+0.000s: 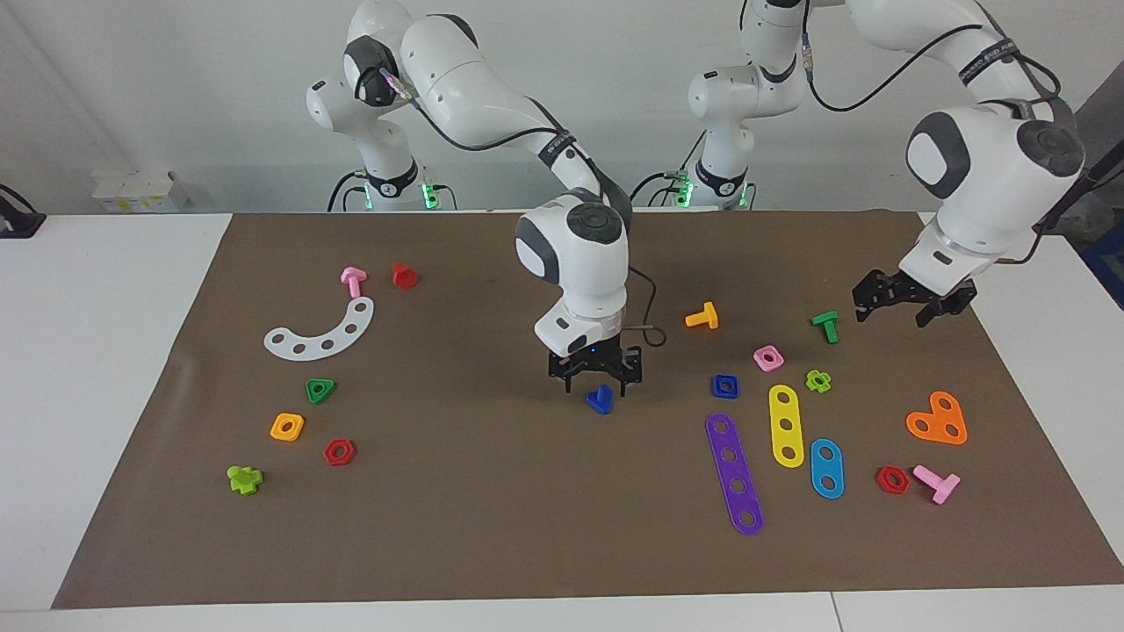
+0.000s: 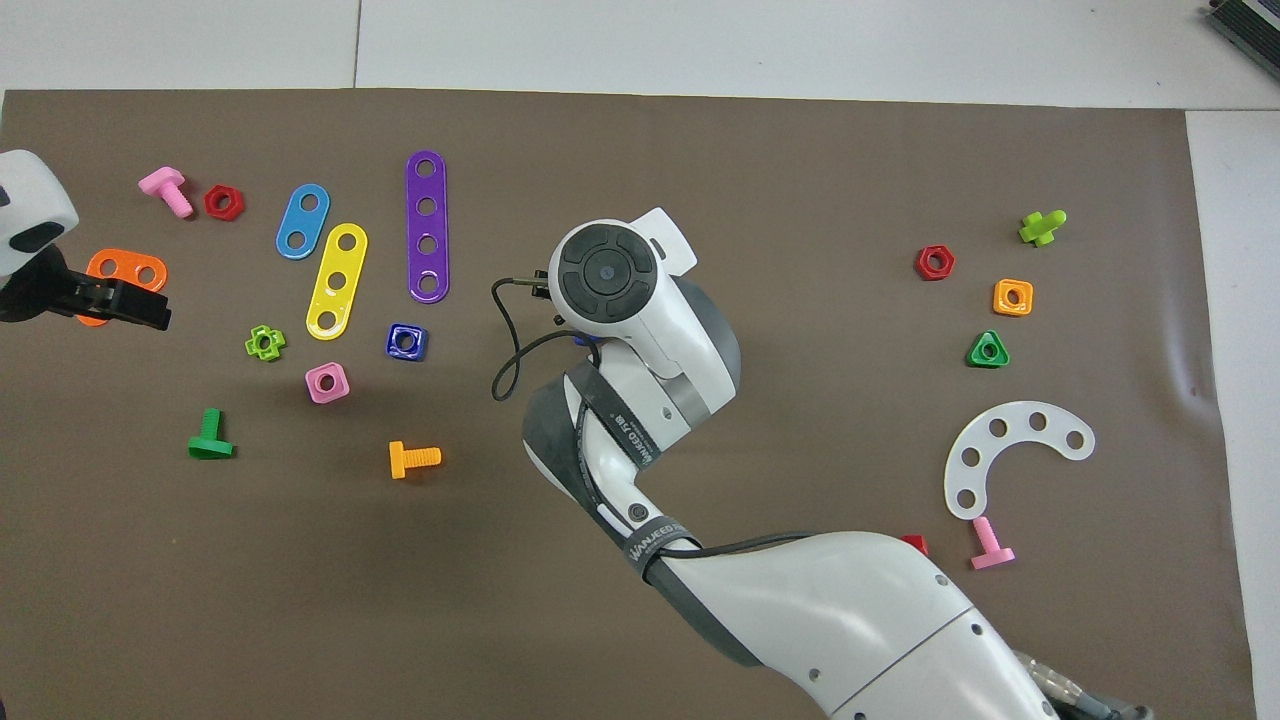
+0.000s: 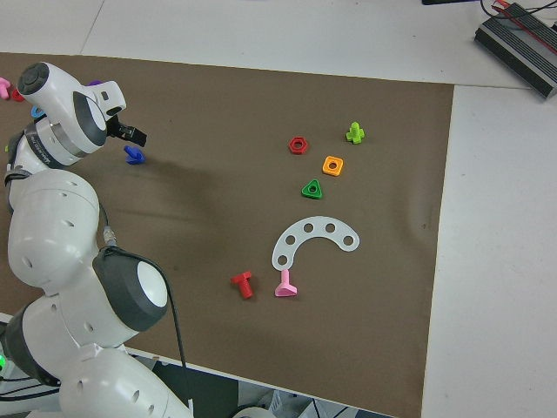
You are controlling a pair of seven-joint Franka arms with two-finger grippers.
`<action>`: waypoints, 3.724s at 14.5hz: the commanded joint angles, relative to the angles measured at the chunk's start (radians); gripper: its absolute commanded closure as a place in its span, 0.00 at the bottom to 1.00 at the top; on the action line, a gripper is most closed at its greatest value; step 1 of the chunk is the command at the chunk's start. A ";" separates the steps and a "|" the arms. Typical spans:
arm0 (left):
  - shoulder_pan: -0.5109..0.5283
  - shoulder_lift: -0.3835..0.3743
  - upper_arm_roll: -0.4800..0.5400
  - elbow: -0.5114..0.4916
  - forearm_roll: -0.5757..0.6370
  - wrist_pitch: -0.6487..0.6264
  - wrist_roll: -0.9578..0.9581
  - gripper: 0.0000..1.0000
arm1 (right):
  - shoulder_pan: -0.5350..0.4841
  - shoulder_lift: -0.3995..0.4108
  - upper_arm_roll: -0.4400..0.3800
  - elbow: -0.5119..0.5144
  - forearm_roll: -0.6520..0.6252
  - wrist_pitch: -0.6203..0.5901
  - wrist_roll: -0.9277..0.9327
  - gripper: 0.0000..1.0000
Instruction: Unscrew and place screws in storage area
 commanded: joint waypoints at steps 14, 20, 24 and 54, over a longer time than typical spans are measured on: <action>-0.030 -0.110 -0.026 0.086 -0.020 -0.190 -0.207 0.00 | 0.008 -0.009 0.033 -0.098 0.001 0.086 -0.025 0.62; -0.040 -0.126 -0.026 0.043 -0.019 -0.142 -0.197 0.00 | 0.005 -0.010 0.034 -0.097 -0.005 0.088 -0.027 0.63; -0.062 -0.150 -0.026 -0.004 -0.019 -0.132 -0.203 0.00 | 0.002 -0.010 0.033 -0.097 -0.016 0.097 -0.048 0.63; -0.064 -0.162 -0.021 0.057 0.012 -0.184 -0.198 0.00 | -0.537 -0.515 0.014 -0.824 0.157 0.306 -0.787 1.00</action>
